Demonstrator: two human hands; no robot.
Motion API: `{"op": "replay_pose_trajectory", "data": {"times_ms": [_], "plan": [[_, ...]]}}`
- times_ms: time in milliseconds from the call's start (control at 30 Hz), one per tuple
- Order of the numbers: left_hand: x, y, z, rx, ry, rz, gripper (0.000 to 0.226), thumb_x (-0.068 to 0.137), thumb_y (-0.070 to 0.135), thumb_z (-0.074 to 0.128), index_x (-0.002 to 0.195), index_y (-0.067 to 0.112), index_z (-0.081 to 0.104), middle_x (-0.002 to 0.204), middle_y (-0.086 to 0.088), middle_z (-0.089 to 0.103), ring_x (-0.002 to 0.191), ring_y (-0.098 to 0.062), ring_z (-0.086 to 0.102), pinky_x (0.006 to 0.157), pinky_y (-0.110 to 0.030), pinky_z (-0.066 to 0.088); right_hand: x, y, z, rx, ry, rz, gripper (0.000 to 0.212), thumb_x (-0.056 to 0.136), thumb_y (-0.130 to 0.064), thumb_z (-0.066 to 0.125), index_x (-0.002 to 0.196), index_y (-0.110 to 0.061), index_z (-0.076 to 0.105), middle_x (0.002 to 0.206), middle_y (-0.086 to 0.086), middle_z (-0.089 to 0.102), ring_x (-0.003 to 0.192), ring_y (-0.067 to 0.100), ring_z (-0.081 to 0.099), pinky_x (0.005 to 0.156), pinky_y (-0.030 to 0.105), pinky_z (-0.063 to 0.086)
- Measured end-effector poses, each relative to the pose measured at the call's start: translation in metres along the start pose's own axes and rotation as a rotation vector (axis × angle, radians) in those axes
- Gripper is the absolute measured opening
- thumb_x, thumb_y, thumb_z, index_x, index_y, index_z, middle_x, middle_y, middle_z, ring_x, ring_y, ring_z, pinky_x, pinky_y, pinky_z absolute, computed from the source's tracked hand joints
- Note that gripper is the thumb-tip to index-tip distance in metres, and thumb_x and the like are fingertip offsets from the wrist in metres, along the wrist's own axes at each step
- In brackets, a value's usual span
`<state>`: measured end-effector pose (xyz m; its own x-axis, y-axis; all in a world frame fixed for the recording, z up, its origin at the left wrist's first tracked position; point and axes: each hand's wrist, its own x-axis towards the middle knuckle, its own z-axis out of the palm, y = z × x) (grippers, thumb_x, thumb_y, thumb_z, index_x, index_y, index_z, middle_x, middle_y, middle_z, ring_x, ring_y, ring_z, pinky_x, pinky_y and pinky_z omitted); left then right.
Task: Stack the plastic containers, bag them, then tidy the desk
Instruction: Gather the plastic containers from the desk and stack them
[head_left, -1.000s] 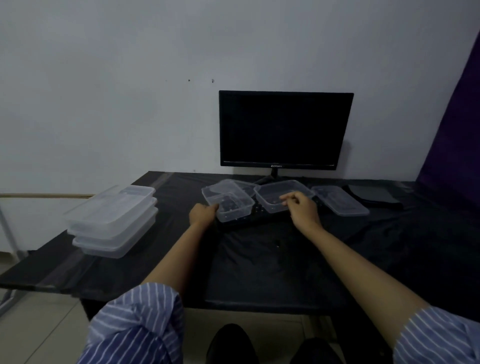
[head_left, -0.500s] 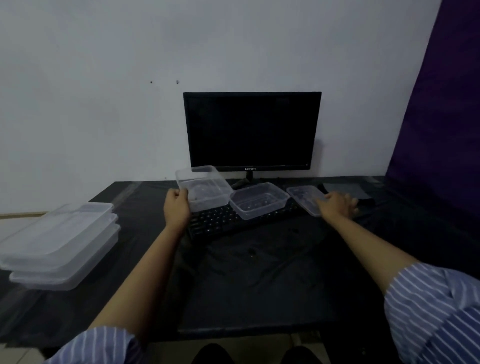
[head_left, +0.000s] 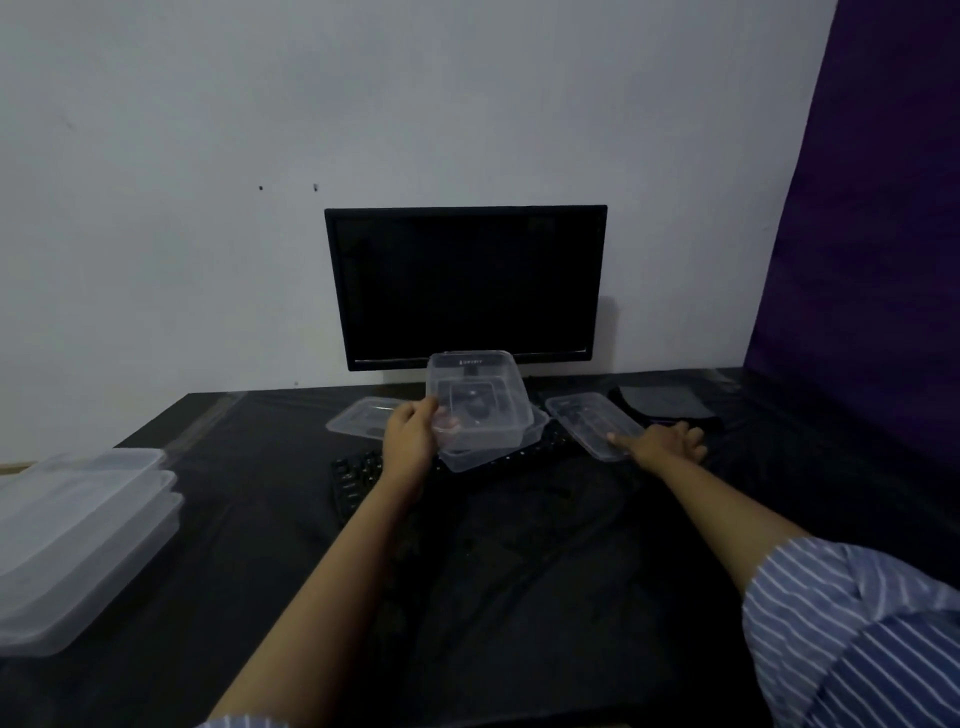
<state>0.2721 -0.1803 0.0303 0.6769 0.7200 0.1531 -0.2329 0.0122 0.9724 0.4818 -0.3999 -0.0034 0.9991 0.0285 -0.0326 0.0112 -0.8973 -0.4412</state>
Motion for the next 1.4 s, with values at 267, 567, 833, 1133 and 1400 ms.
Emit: {"op": "replay_pose_trajectory", "data": {"times_ms": [267,567,833,1133,1400], "plan": [[-0.003,-0.008,0.002,0.014,0.005,-0.039,0.033,0.098,0.023,0.049,0.113,-0.007,0.056,0.110,-0.026,0.064,0.097,-0.039,0.064,0.084,-0.051,0.052,0.005,0.004,-0.004,0.297,0.054,-0.021,0.084,0.066,-0.054,0.082,0.127,-0.003,0.055,0.134,0.018,0.053,0.127,0.036,0.043,0.102,0.040,0.041],[-0.020,-0.001,0.001,-0.321,-0.161,-0.197,0.009,0.087,-0.001,0.046,0.090,0.002,0.054,0.104,-0.018,0.060,0.092,-0.030,0.065,0.060,-0.034,0.058,-0.022,-0.015,-0.021,0.762,0.079,-0.258,0.058,0.077,-0.006,0.078,0.123,-0.005,0.043,0.119,0.009,0.053,0.100,0.023,0.053,0.080,0.030,0.045],[-0.044,0.005,-0.013,-0.401,-0.199,-0.258,0.029,0.097,0.019,0.043,0.117,0.001,0.054,0.100,-0.015,0.055,0.088,-0.027,0.060,0.070,-0.040,0.060,-0.088,-0.036,-0.040,1.055,0.254,-0.299,0.022,0.092,-0.016,0.061,0.109,-0.009,0.050,0.086,0.004,0.059,0.065,0.018,0.054,0.044,0.009,0.041],[-0.080,0.017,-0.025,-0.379,-0.140,-0.227,0.064,0.099,0.047,0.041,0.150,0.012,0.026,0.140,-0.018,0.047,0.103,-0.034,0.059,0.074,-0.042,0.055,-0.163,-0.063,-0.020,1.246,-0.122,-0.319,0.018,0.101,-0.026,0.049,0.110,-0.012,0.054,0.073,-0.002,0.048,0.058,0.010,0.043,0.049,0.019,0.040],[-0.095,0.020,-0.030,-0.366,-0.142,-0.178,0.067,0.095,0.060,0.034,0.143,0.014,0.037,0.138,-0.016,0.052,0.104,-0.038,0.065,0.067,-0.044,0.060,-0.197,-0.089,0.018,1.345,-0.269,-0.180,0.028,0.101,-0.021,0.048,0.120,-0.008,0.064,0.108,0.008,0.063,0.100,0.024,0.060,0.089,0.037,0.050]]}}
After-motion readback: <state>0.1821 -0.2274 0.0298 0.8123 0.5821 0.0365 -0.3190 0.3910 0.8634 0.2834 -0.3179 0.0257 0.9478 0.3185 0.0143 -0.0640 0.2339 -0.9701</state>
